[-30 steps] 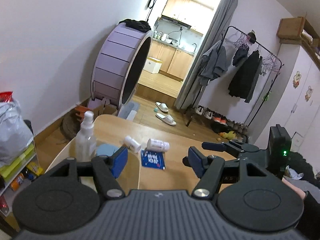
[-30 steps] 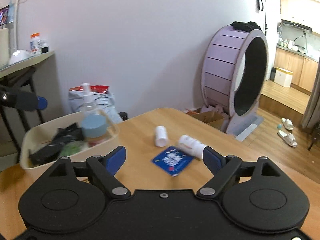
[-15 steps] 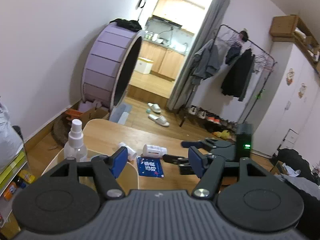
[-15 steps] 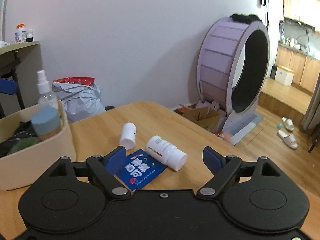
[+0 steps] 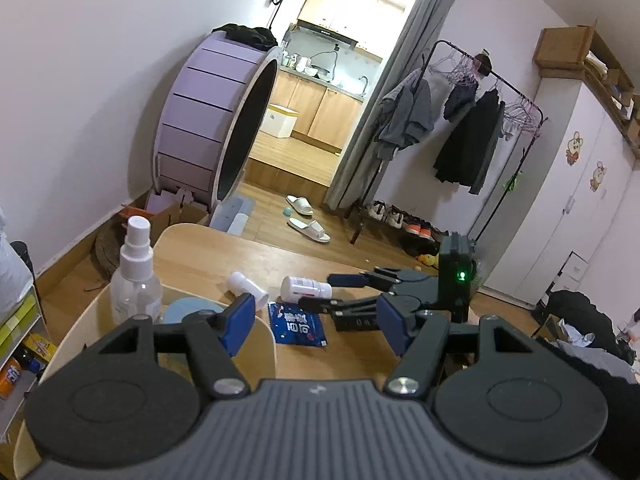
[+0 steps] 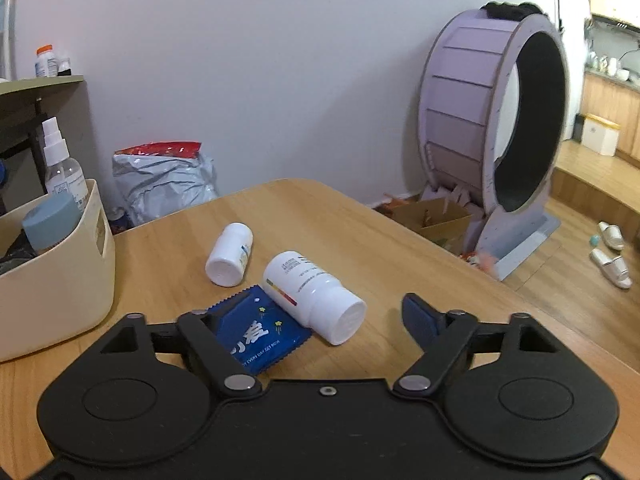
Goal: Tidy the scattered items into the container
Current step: 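Reach the right tool to the large white pill bottle and grasp it, then carry the large pill bottle with the right tool into the basket and release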
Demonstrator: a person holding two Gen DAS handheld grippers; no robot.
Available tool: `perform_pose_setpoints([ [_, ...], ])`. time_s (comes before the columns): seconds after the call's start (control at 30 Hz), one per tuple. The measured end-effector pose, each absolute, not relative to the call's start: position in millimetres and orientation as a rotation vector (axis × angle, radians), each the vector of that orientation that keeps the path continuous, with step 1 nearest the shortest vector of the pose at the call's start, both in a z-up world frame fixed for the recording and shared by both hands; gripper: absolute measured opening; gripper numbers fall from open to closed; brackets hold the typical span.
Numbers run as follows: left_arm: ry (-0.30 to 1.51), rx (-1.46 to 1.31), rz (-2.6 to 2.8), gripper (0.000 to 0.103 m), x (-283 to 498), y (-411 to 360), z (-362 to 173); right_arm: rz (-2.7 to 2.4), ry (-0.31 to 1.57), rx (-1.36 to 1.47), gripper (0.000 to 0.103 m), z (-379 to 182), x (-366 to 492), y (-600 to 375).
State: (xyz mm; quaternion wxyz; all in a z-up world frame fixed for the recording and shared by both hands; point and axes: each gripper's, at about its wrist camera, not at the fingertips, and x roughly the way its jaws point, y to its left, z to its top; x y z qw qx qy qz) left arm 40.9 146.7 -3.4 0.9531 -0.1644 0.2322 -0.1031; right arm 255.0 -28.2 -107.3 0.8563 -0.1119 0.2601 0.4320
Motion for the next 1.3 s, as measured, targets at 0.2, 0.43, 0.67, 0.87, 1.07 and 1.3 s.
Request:
perform_pose_setpoints([
  [0.2, 0.46, -0.359, -0.204, 0.066, 42.2, 150.8, -0.1, 0.949, 0.59, -0.272, 0.042, -110.2, 256.5, -25.2],
  [0.43, 0.45, -0.373, -0.198, 0.066, 40.5, 154.7, 3.6, 0.962, 0.569, -0.269, 0.037, -105.8, 245.2, -31.9],
  [0.67, 0.412, -0.387, -0.193, 0.066, 32.5, 165.2, 13.5, 0.95, 0.514, -0.27, 0.034, -77.8, 223.5, -49.6],
  [0.87, 0.413, -0.373, -0.171, 0.066, 22.8, 172.9, 19.0, 0.948, 0.501, -0.314, 0.032, -52.2, 194.7, -56.4],
  [1.07, 0.434, -0.318, -0.121, 0.066, 9.0, 179.6, 26.9, 0.961, 0.477, -0.287, 0.032, -30.2, 160.6, -52.1],
  [1.3, 0.397, -0.337, -0.06, 0.066, -11.3, 198.0, 41.4, 1.033, 0.446, -0.24, 0.032, -11.2, 125.0, -23.7],
])
